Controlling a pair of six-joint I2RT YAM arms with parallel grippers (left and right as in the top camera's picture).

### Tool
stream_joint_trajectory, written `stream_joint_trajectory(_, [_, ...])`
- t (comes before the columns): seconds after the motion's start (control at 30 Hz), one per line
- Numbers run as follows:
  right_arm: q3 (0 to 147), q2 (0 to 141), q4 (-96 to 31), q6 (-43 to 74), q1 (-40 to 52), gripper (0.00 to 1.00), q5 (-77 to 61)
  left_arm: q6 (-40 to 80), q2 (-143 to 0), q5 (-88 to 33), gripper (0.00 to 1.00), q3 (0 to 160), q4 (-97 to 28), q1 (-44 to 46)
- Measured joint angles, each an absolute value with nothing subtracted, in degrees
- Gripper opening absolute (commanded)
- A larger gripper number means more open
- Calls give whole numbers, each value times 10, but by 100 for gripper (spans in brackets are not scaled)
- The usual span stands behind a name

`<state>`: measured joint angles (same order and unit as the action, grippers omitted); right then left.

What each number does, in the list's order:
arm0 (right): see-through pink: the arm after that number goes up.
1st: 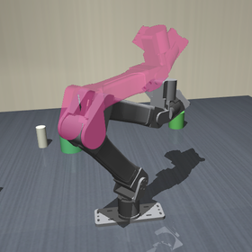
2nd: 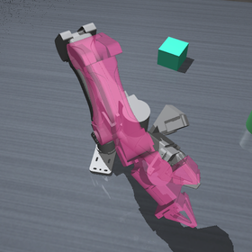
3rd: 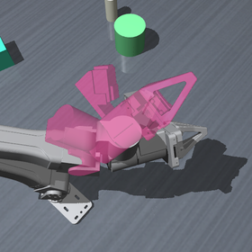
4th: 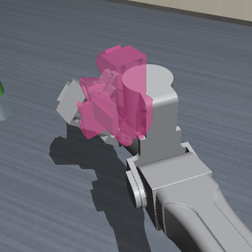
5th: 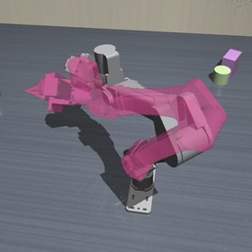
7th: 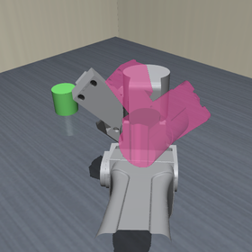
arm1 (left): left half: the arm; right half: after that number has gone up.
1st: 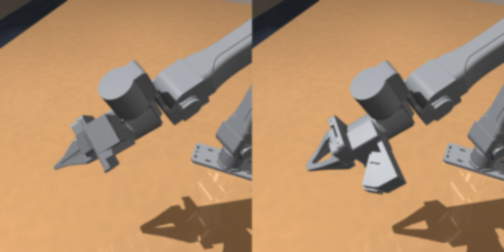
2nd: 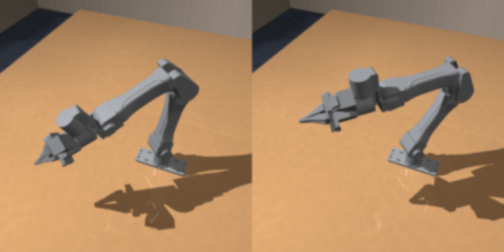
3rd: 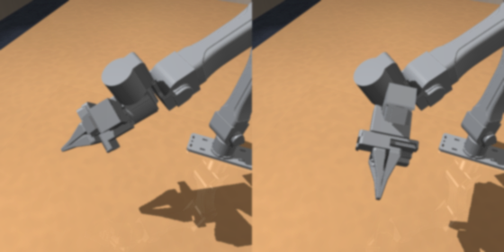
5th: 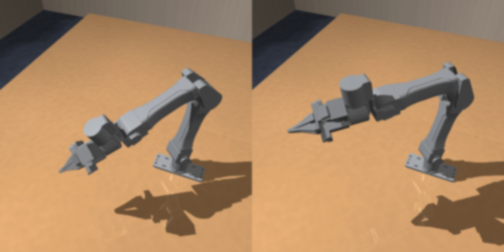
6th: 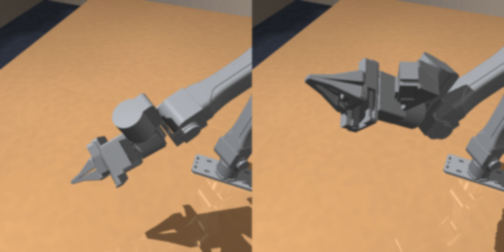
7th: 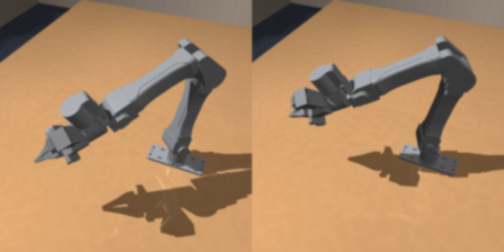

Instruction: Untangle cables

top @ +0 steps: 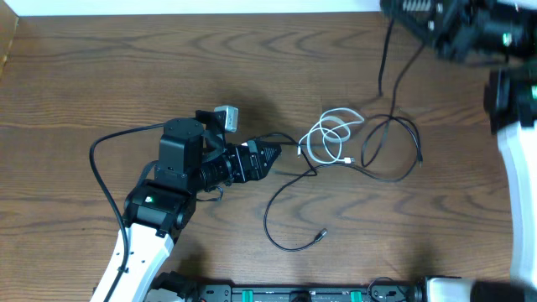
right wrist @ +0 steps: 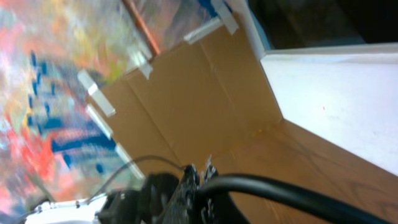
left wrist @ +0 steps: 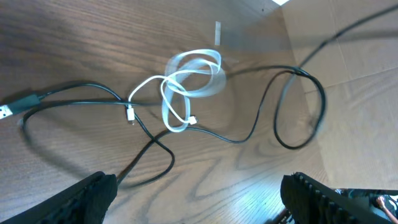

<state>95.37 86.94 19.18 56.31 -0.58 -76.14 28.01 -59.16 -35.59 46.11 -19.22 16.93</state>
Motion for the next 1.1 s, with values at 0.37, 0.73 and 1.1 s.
stream_joint_trajectory(0.37, [1171, 1004, 191, 685, -5, 1, -783, 280, -592, -345, 90, 461, -192, 169])
stream_joint_trajectory(0.73, [1182, 1013, 194, 683, -5, 1, -872, 280, -597, -341, 89, 461, -193, 169])
stream_joint_trajectory(1.1, [1182, 1014, 196, 702, -4, 2, -850, 117, -636, -341, 90, 461, -186, 210])
